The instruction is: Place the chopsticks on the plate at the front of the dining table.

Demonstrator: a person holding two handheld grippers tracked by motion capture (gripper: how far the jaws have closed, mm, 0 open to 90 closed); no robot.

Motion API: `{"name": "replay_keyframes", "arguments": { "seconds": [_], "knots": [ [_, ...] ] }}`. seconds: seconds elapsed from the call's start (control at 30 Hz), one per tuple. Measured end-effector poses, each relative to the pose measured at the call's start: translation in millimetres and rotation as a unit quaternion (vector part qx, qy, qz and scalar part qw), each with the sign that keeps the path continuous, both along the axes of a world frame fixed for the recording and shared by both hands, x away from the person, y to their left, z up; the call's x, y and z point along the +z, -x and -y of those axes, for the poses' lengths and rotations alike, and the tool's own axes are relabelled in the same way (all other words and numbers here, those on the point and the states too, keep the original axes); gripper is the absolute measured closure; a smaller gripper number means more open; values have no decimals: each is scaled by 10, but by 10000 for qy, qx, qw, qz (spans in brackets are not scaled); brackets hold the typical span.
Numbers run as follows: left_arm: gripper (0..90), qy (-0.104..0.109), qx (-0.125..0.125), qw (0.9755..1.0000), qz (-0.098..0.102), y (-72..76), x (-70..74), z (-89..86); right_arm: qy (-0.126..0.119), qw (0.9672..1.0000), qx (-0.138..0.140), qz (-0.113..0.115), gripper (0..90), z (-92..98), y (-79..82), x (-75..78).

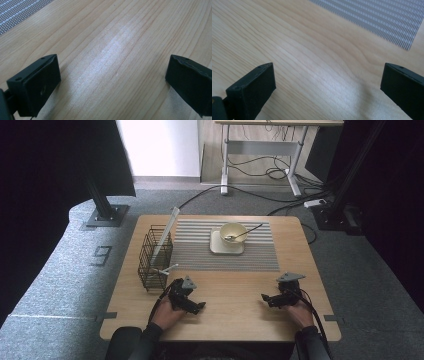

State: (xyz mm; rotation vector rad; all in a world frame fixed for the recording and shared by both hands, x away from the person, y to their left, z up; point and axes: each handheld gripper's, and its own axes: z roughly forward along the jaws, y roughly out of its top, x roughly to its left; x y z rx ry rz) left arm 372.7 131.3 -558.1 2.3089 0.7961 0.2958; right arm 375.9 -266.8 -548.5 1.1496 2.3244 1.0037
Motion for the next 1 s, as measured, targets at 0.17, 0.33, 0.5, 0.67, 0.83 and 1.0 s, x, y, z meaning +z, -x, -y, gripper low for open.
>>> {"name": "replay_keyframes", "arguments": {
  "seconds": [0.17,0.33,0.5,0.67,0.83,1.0],
  "knots": [
    [0,-3,2,10000,-1,0,0,0,-13,10000,78,42,0,-51,4,140],
    [0,-2,3,10000,-1,1,0,0,-32,9998,172,56,0,-109,10,258],
    [0,-3,7,10000,0,1,0,1,-113,9994,289,121,0,-170,20,363],
    [0,-5,8,10000,2,1,0,1,-119,9989,426,160,0,-246,22,484],
    [0,-9,9,10000,2,1,0,2,-168,9988,459,103,0,-300,-5,538],
    [0,-2,12,10000,3,2,0,3,-207,9982,549,99,0,-395,-34,599]
  ]
}}
